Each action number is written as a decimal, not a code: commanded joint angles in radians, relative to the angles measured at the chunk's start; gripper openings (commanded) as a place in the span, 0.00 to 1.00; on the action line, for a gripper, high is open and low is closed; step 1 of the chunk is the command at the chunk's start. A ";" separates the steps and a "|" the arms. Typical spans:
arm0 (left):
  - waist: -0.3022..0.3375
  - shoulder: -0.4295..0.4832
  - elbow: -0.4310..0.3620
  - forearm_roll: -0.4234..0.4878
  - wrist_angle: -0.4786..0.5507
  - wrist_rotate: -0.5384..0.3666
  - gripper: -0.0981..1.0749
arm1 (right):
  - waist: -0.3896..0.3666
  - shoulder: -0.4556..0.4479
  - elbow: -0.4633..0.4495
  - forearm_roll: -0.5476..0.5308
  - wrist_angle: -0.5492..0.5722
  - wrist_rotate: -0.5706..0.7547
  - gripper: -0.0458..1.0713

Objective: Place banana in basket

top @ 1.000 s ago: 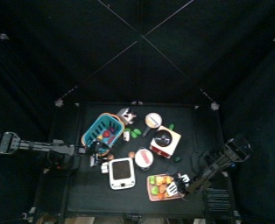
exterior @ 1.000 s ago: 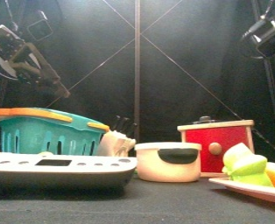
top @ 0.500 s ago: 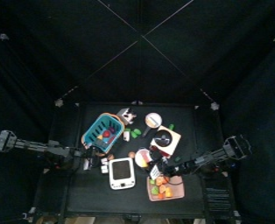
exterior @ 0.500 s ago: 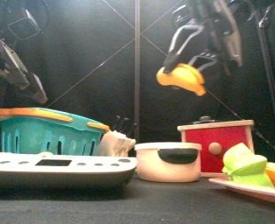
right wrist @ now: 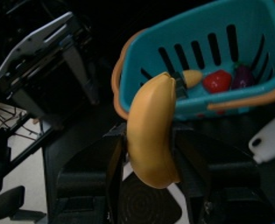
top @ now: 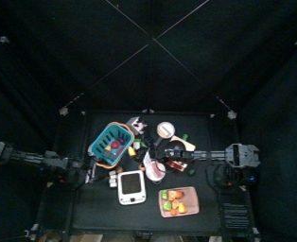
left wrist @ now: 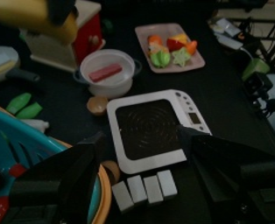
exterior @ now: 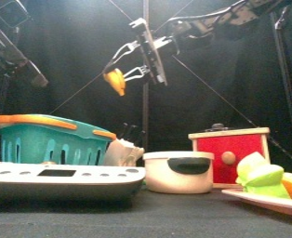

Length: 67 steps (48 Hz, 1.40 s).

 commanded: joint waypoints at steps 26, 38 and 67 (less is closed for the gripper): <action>0.003 -0.029 0.028 0.028 -0.098 0.006 0.92 | -0.187 0.371 -0.508 0.015 -0.250 0.008 0.62; 0.005 -0.029 0.029 0.032 -0.098 0.008 0.92 | -0.184 0.433 -0.534 0.041 -0.250 0.008 0.63; 0.006 -0.029 0.025 0.040 -0.104 0.002 0.92 | -0.192 0.433 -0.503 0.014 -0.221 0.000 0.93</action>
